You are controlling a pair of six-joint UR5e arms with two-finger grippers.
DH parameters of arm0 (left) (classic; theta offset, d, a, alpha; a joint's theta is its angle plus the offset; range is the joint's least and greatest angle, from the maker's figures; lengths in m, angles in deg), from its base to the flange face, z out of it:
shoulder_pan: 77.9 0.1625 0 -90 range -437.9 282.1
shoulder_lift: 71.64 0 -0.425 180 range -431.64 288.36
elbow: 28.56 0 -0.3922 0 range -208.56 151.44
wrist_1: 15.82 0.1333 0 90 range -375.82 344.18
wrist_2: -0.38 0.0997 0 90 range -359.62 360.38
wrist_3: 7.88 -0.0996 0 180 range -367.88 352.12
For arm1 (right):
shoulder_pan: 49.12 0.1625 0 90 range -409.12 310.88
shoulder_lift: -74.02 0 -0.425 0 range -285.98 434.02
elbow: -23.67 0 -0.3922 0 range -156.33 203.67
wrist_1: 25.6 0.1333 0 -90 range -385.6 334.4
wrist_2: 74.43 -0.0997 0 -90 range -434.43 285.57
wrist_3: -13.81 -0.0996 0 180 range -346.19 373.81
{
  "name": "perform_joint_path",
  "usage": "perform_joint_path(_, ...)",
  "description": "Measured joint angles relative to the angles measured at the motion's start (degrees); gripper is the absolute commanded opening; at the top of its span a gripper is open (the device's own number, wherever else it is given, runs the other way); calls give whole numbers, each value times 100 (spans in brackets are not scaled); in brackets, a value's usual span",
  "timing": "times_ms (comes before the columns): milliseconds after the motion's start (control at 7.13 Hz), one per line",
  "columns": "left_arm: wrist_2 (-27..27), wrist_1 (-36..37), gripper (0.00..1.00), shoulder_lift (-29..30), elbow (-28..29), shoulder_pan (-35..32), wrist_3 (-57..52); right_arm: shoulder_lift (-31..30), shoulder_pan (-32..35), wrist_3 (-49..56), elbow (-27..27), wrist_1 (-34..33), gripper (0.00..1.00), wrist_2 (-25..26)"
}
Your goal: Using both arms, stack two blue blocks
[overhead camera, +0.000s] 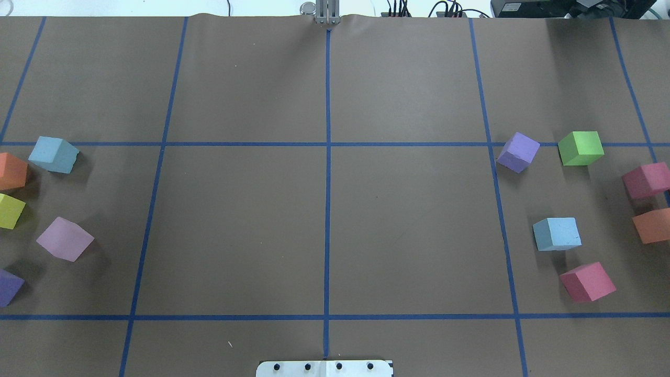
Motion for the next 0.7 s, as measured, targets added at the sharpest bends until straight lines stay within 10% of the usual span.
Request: perform_joint_path(701, -25, -120, 98, -187, -329, -4, 14, -881, -1502, -1715, 1250, 600, 100, 117)
